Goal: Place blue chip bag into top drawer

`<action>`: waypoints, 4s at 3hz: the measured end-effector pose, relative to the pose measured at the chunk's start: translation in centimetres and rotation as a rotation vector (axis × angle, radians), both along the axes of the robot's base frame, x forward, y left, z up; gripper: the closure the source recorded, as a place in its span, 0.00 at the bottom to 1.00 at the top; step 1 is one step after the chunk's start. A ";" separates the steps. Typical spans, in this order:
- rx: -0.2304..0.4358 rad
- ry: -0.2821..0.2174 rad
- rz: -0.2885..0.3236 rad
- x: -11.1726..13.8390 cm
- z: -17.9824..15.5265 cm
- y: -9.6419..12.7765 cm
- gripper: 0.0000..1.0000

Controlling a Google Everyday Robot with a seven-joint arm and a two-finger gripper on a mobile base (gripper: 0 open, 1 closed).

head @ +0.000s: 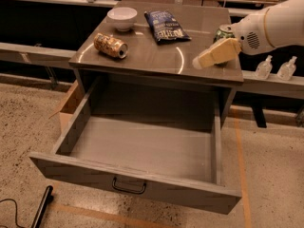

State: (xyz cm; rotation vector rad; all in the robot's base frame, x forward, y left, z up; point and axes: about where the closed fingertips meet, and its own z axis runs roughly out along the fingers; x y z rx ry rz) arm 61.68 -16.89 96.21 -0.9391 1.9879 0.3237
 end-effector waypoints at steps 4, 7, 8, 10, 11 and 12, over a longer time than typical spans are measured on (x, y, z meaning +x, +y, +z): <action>0.178 -0.154 -0.157 10.0 -4.0 4.6 0.00; 0.198 -0.224 -0.263 22.3 -5.0 6.1 0.00; 0.210 -0.239 -0.280 26.4 -5.2 6.6 0.00; 0.216 -0.231 -0.278 32.3 -7.1 8.7 0.00; 0.212 -0.215 -0.284 34.2 -8.8 9.5 0.00; 0.215 -0.203 -0.280 35.4 -10.0 10.2 0.16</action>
Offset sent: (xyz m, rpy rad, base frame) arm 0.0844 0.0264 -0.0372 0.2041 -0.2095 -0.2135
